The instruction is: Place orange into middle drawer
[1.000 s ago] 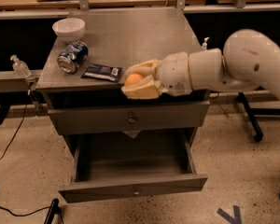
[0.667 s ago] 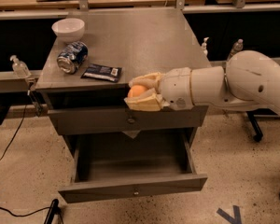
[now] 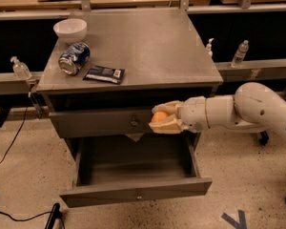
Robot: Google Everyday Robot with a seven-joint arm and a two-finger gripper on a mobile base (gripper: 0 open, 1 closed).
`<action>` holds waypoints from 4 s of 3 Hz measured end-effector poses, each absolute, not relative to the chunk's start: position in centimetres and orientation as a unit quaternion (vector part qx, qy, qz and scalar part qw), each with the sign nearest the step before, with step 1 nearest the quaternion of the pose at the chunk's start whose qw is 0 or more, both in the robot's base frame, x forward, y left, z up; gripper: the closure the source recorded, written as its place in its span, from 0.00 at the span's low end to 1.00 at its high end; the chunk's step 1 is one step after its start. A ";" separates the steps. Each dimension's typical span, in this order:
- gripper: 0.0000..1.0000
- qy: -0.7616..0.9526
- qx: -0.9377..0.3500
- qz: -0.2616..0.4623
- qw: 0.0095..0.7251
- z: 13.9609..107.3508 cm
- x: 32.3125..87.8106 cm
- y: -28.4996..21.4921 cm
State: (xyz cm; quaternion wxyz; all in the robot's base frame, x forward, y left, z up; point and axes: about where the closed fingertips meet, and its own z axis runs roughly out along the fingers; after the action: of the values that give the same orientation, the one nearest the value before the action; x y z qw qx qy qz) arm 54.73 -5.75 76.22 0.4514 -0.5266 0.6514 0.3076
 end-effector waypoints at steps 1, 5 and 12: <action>1.00 0.653 -0.537 0.322 0.426 70.1 53.8 -7.0; 1.00 0.641 -0.512 0.399 0.409 59.3 52.3 -6.7; 1.00 0.642 -0.536 0.367 0.408 42.2 58.2 -5.4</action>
Offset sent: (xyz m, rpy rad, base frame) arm -0.0329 -0.0290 -0.1918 0.0606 0.0993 0.0261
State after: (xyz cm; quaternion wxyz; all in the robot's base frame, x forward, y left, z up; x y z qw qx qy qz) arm 58.16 -5.36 42.25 0.4083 -0.5358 0.6417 0.3666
